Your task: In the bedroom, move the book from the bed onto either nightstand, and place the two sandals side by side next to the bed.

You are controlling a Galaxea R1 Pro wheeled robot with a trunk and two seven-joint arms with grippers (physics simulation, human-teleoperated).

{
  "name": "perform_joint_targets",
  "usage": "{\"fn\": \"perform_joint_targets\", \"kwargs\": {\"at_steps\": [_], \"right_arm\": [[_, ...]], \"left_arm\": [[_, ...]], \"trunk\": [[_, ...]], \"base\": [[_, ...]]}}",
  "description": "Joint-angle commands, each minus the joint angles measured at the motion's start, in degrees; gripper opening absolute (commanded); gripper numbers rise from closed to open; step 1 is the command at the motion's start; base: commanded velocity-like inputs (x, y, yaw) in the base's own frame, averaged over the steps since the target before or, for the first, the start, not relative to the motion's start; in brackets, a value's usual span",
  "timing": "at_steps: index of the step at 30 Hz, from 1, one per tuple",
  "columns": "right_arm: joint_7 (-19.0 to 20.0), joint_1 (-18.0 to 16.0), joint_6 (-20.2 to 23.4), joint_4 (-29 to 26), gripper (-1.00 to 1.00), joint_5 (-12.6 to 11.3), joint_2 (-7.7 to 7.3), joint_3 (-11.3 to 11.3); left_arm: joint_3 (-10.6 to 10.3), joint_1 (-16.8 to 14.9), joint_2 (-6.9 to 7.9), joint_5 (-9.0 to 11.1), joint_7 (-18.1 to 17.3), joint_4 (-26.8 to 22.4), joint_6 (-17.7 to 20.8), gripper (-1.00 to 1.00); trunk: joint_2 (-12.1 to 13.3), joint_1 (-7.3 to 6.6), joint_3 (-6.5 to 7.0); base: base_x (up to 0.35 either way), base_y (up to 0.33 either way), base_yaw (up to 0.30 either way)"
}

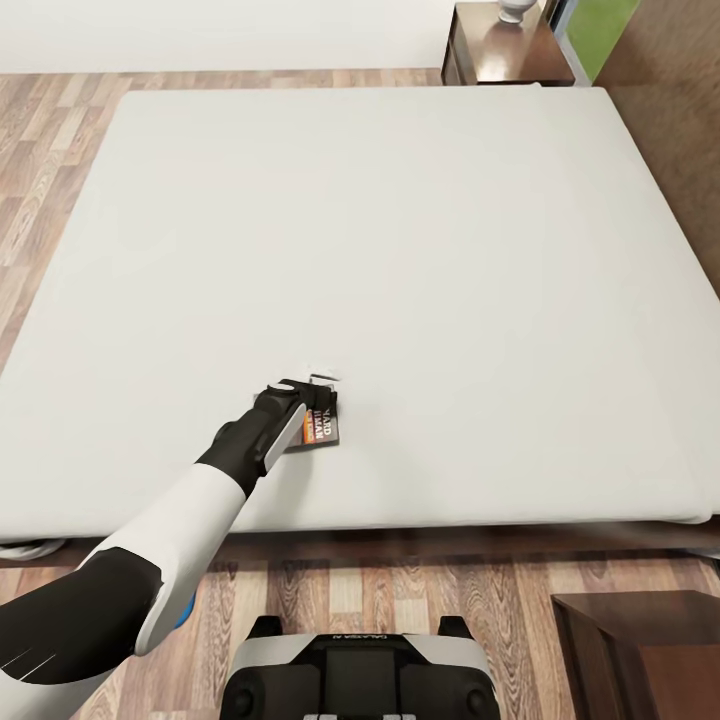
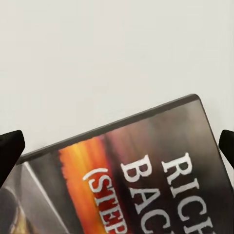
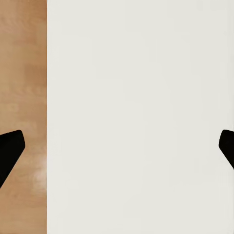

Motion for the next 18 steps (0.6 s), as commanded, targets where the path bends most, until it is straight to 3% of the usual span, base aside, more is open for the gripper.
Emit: {"fn": "perform_joint_targets", "kwargs": {"at_steps": [1, 18], "right_arm": [[-0.1, 0.0, 0.3, -0.1, 1.00, 0.0, 0.02, 0.4], [-0.1, 0.0, 0.3, -0.1, 1.00, 0.0, 0.04, 0.4]], "left_arm": [[-0.2, 0.0, 0.07, 0.5, 0.5, 0.0, 0.3, 1.00], [-0.2, 0.0, 0.14, 0.5, 0.5, 0.0, 0.3, 1.00]], "trunk": [[0.0, 0.02, -0.03], [0.0, 0.02, -0.03]], "base": [[0.000, 0.000, 0.000], [0.000, 0.000, 0.000]]}}
